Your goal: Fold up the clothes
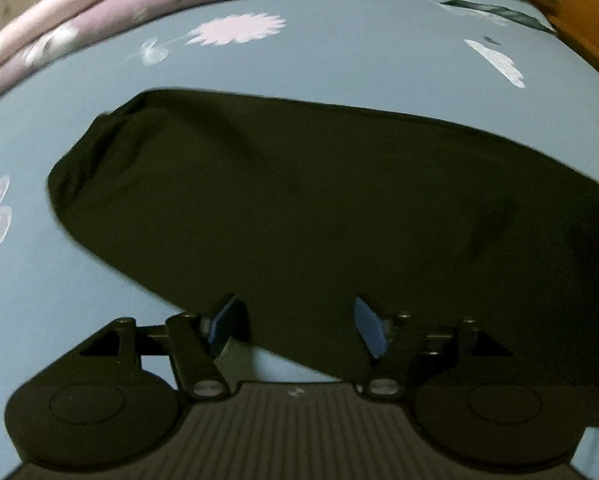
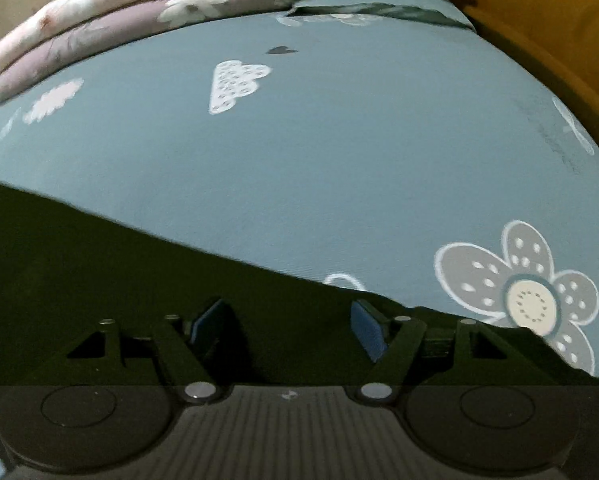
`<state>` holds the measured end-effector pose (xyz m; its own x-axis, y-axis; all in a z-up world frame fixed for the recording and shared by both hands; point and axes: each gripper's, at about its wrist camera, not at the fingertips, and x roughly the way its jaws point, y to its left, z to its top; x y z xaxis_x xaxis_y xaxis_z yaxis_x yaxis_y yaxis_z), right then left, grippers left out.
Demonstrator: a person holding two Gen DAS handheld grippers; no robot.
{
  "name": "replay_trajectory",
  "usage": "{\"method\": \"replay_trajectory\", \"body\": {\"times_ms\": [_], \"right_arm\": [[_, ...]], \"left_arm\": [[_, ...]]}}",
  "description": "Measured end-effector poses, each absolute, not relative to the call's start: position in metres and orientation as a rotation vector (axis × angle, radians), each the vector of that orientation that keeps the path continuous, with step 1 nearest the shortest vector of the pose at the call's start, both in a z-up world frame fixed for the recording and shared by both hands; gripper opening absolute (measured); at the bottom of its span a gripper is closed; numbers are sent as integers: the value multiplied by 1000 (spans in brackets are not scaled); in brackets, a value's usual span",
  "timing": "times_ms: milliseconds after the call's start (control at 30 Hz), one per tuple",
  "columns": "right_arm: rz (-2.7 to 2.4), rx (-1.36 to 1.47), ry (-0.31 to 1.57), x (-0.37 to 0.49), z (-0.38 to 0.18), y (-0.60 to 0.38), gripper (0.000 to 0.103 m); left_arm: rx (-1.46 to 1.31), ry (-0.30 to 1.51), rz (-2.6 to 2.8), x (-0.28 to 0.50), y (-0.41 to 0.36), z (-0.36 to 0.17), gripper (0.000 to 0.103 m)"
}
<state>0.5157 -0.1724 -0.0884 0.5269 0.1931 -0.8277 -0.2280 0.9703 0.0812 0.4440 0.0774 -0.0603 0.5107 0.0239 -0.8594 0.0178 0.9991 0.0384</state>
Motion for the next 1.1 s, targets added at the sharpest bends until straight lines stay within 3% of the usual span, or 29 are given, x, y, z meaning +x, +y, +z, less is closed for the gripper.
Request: {"method": "replay_trajectory", "body": {"times_ms": [267, 567, 633, 933, 1100], "right_arm": [[307, 18, 953, 431, -38, -221, 79], [193, 76, 993, 472, -86, -296, 80], [179, 87, 978, 485, -94, -312, 80], [247, 195, 923, 474, -43, -361, 77], [302, 150, 1026, 458, -73, -355, 77]], "left_arm": [[24, 1034, -148, 437, 20, -42, 68], [55, 1072, -232, 441, -41, -79, 69], [70, 1064, -218, 440, -43, -82, 75], [38, 1087, -170, 435, -49, -73, 77], [-22, 1046, -197, 421, -56, -61, 77]]}}
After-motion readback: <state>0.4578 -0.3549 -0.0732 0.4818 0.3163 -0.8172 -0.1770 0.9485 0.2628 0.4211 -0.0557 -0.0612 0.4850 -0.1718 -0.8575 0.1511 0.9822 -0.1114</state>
